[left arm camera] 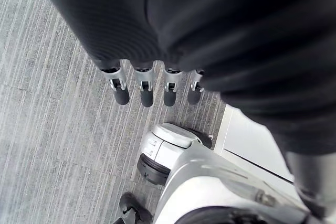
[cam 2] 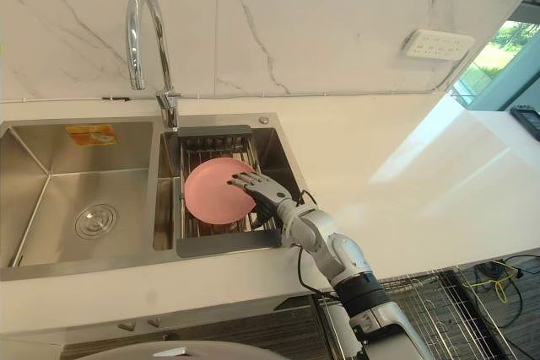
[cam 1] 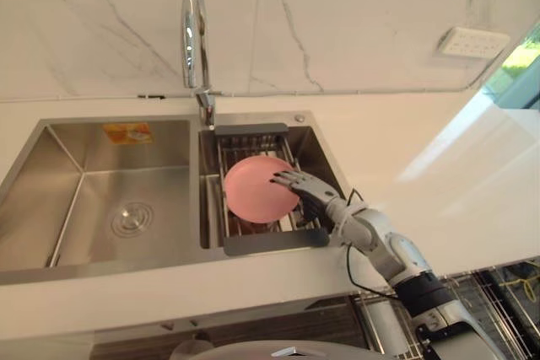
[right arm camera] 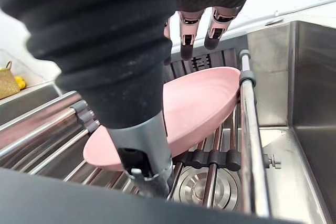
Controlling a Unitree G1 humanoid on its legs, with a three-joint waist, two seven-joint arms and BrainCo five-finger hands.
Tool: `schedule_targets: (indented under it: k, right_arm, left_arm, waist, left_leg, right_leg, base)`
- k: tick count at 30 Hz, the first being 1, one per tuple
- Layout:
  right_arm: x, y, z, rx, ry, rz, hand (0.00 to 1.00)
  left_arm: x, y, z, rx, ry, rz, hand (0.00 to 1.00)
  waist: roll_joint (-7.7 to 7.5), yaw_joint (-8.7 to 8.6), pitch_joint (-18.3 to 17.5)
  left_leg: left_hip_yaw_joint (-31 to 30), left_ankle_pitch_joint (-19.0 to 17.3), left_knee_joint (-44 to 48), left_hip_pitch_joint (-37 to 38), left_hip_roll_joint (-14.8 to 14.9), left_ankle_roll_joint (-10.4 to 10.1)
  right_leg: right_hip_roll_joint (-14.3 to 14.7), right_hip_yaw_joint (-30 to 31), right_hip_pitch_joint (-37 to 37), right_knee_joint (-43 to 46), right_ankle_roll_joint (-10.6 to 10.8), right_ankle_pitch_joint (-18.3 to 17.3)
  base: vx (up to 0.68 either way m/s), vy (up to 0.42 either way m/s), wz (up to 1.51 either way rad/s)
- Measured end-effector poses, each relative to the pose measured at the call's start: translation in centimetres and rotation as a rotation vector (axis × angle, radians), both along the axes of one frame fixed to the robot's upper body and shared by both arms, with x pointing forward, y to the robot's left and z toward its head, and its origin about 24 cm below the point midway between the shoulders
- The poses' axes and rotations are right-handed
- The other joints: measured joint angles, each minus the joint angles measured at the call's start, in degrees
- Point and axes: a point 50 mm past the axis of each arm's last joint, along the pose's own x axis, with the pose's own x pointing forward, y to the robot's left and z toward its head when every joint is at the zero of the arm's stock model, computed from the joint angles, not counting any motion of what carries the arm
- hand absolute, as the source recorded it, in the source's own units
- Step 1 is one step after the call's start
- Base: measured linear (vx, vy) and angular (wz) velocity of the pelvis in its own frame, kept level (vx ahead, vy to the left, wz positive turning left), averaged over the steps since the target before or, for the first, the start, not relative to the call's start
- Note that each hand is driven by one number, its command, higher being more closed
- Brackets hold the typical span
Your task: Walk over to the sink, pick up the cup, carry it to the dishwasher, place the cup inside the dishwasher, then close the dishwasher door
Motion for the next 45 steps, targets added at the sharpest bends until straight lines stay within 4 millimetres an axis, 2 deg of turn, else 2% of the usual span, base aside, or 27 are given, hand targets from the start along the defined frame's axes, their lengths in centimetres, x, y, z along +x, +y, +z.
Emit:
schedule_targets:
  k: [10,15,24,28,29,38,45]
  right_arm:
    - [-0.6,1.1,-1.2,-0.11,-0.035,0.064,0.0]
    - [-0.5,0.5,-2.9,-0.144,-0.002,0.052,0.0]
    - [0.4,-0.5,-3.8,-0.136,-0.094,0.008,0.0]
    - [0.6,-0.9,-4.0,-0.156,-0.116,-0.017,0.0]
    - [0.8,-1.0,-4.0,-0.161,-0.115,-0.027,1.0]
    - [1.2,-0.9,-3.9,-0.187,-0.095,-0.028,1.0]
    - [1.2,-1.1,-4.0,-0.162,-0.127,0.023,1.0]
  left_arm:
    - [0.0,0.1,0.0,0.003,0.001,-0.011,0.0]
    - [0.1,0.4,0.1,0.008,0.004,-0.026,0.0]
    - [-0.1,0.6,0.1,0.012,0.023,-0.076,0.0]
    - [-0.1,0.6,0.1,0.011,0.024,-0.081,0.0]
    - [-0.1,0.6,0.1,0.011,0.024,-0.082,0.0]
    - [-0.3,0.6,0.1,0.012,0.032,-0.087,0.0]
    - [-0.3,1.0,0.2,0.021,0.032,-0.091,0.0]
  waist:
    - [-0.21,1.15,0.16]
    - [-0.79,1.51,0.31]
    - [-1.48,2.19,0.78]
    - [-1.5,2.49,0.79]
    - [-1.51,2.5,0.8]
    - [-1.65,2.77,0.88]
    - [-2.42,2.92,1.16]
  left_leg:
    - [-0.47,-0.04,-0.01,-0.16,-0.16,0.06]
    - [-1.67,0.11,0.0,-0.75,-0.29,0.14]
    - [-2.08,0.43,-0.04,-0.38,-0.29,0.1]
    - [-3.2,0.42,-0.07,-0.67,-0.46,0.0]
    - [-3.24,0.4,-0.07,-0.9,-0.44,0.07]
    - [-3.17,0.42,-0.06,-1.2,-0.36,0.06]
    - [-3.6,0.68,-0.06,-1.27,-0.41,-0.29]
  right_leg:
    - [-0.15,-0.37,-0.06,0.3,0.11,-0.44]
    - [-0.2,-1.44,0.05,0.4,0.19,-0.6]
    - [-0.28,-1.92,0.33,1.01,-0.41,-1.38]
    - [-0.56,-2.8,0.35,1.71,0.03,-1.96]
    - [-0.58,-3.08,0.31,1.71,0.05,-1.99]
    - [-0.58,-3.42,0.29,1.67,0.05,-2.03]
    - [-0.58,-3.77,0.35,1.87,0.03,-2.25]
  base:
    - [0.0,0.0,0.0]
    - [0.01,-0.001,0.12]
    - [-0.01,0.001,0.02]
    - [-0.05,0.004,0.14]
    - [-0.04,0.003,0.11]
    - [0.0,0.001,0.02]
    - [0.0,0.0,0.01]
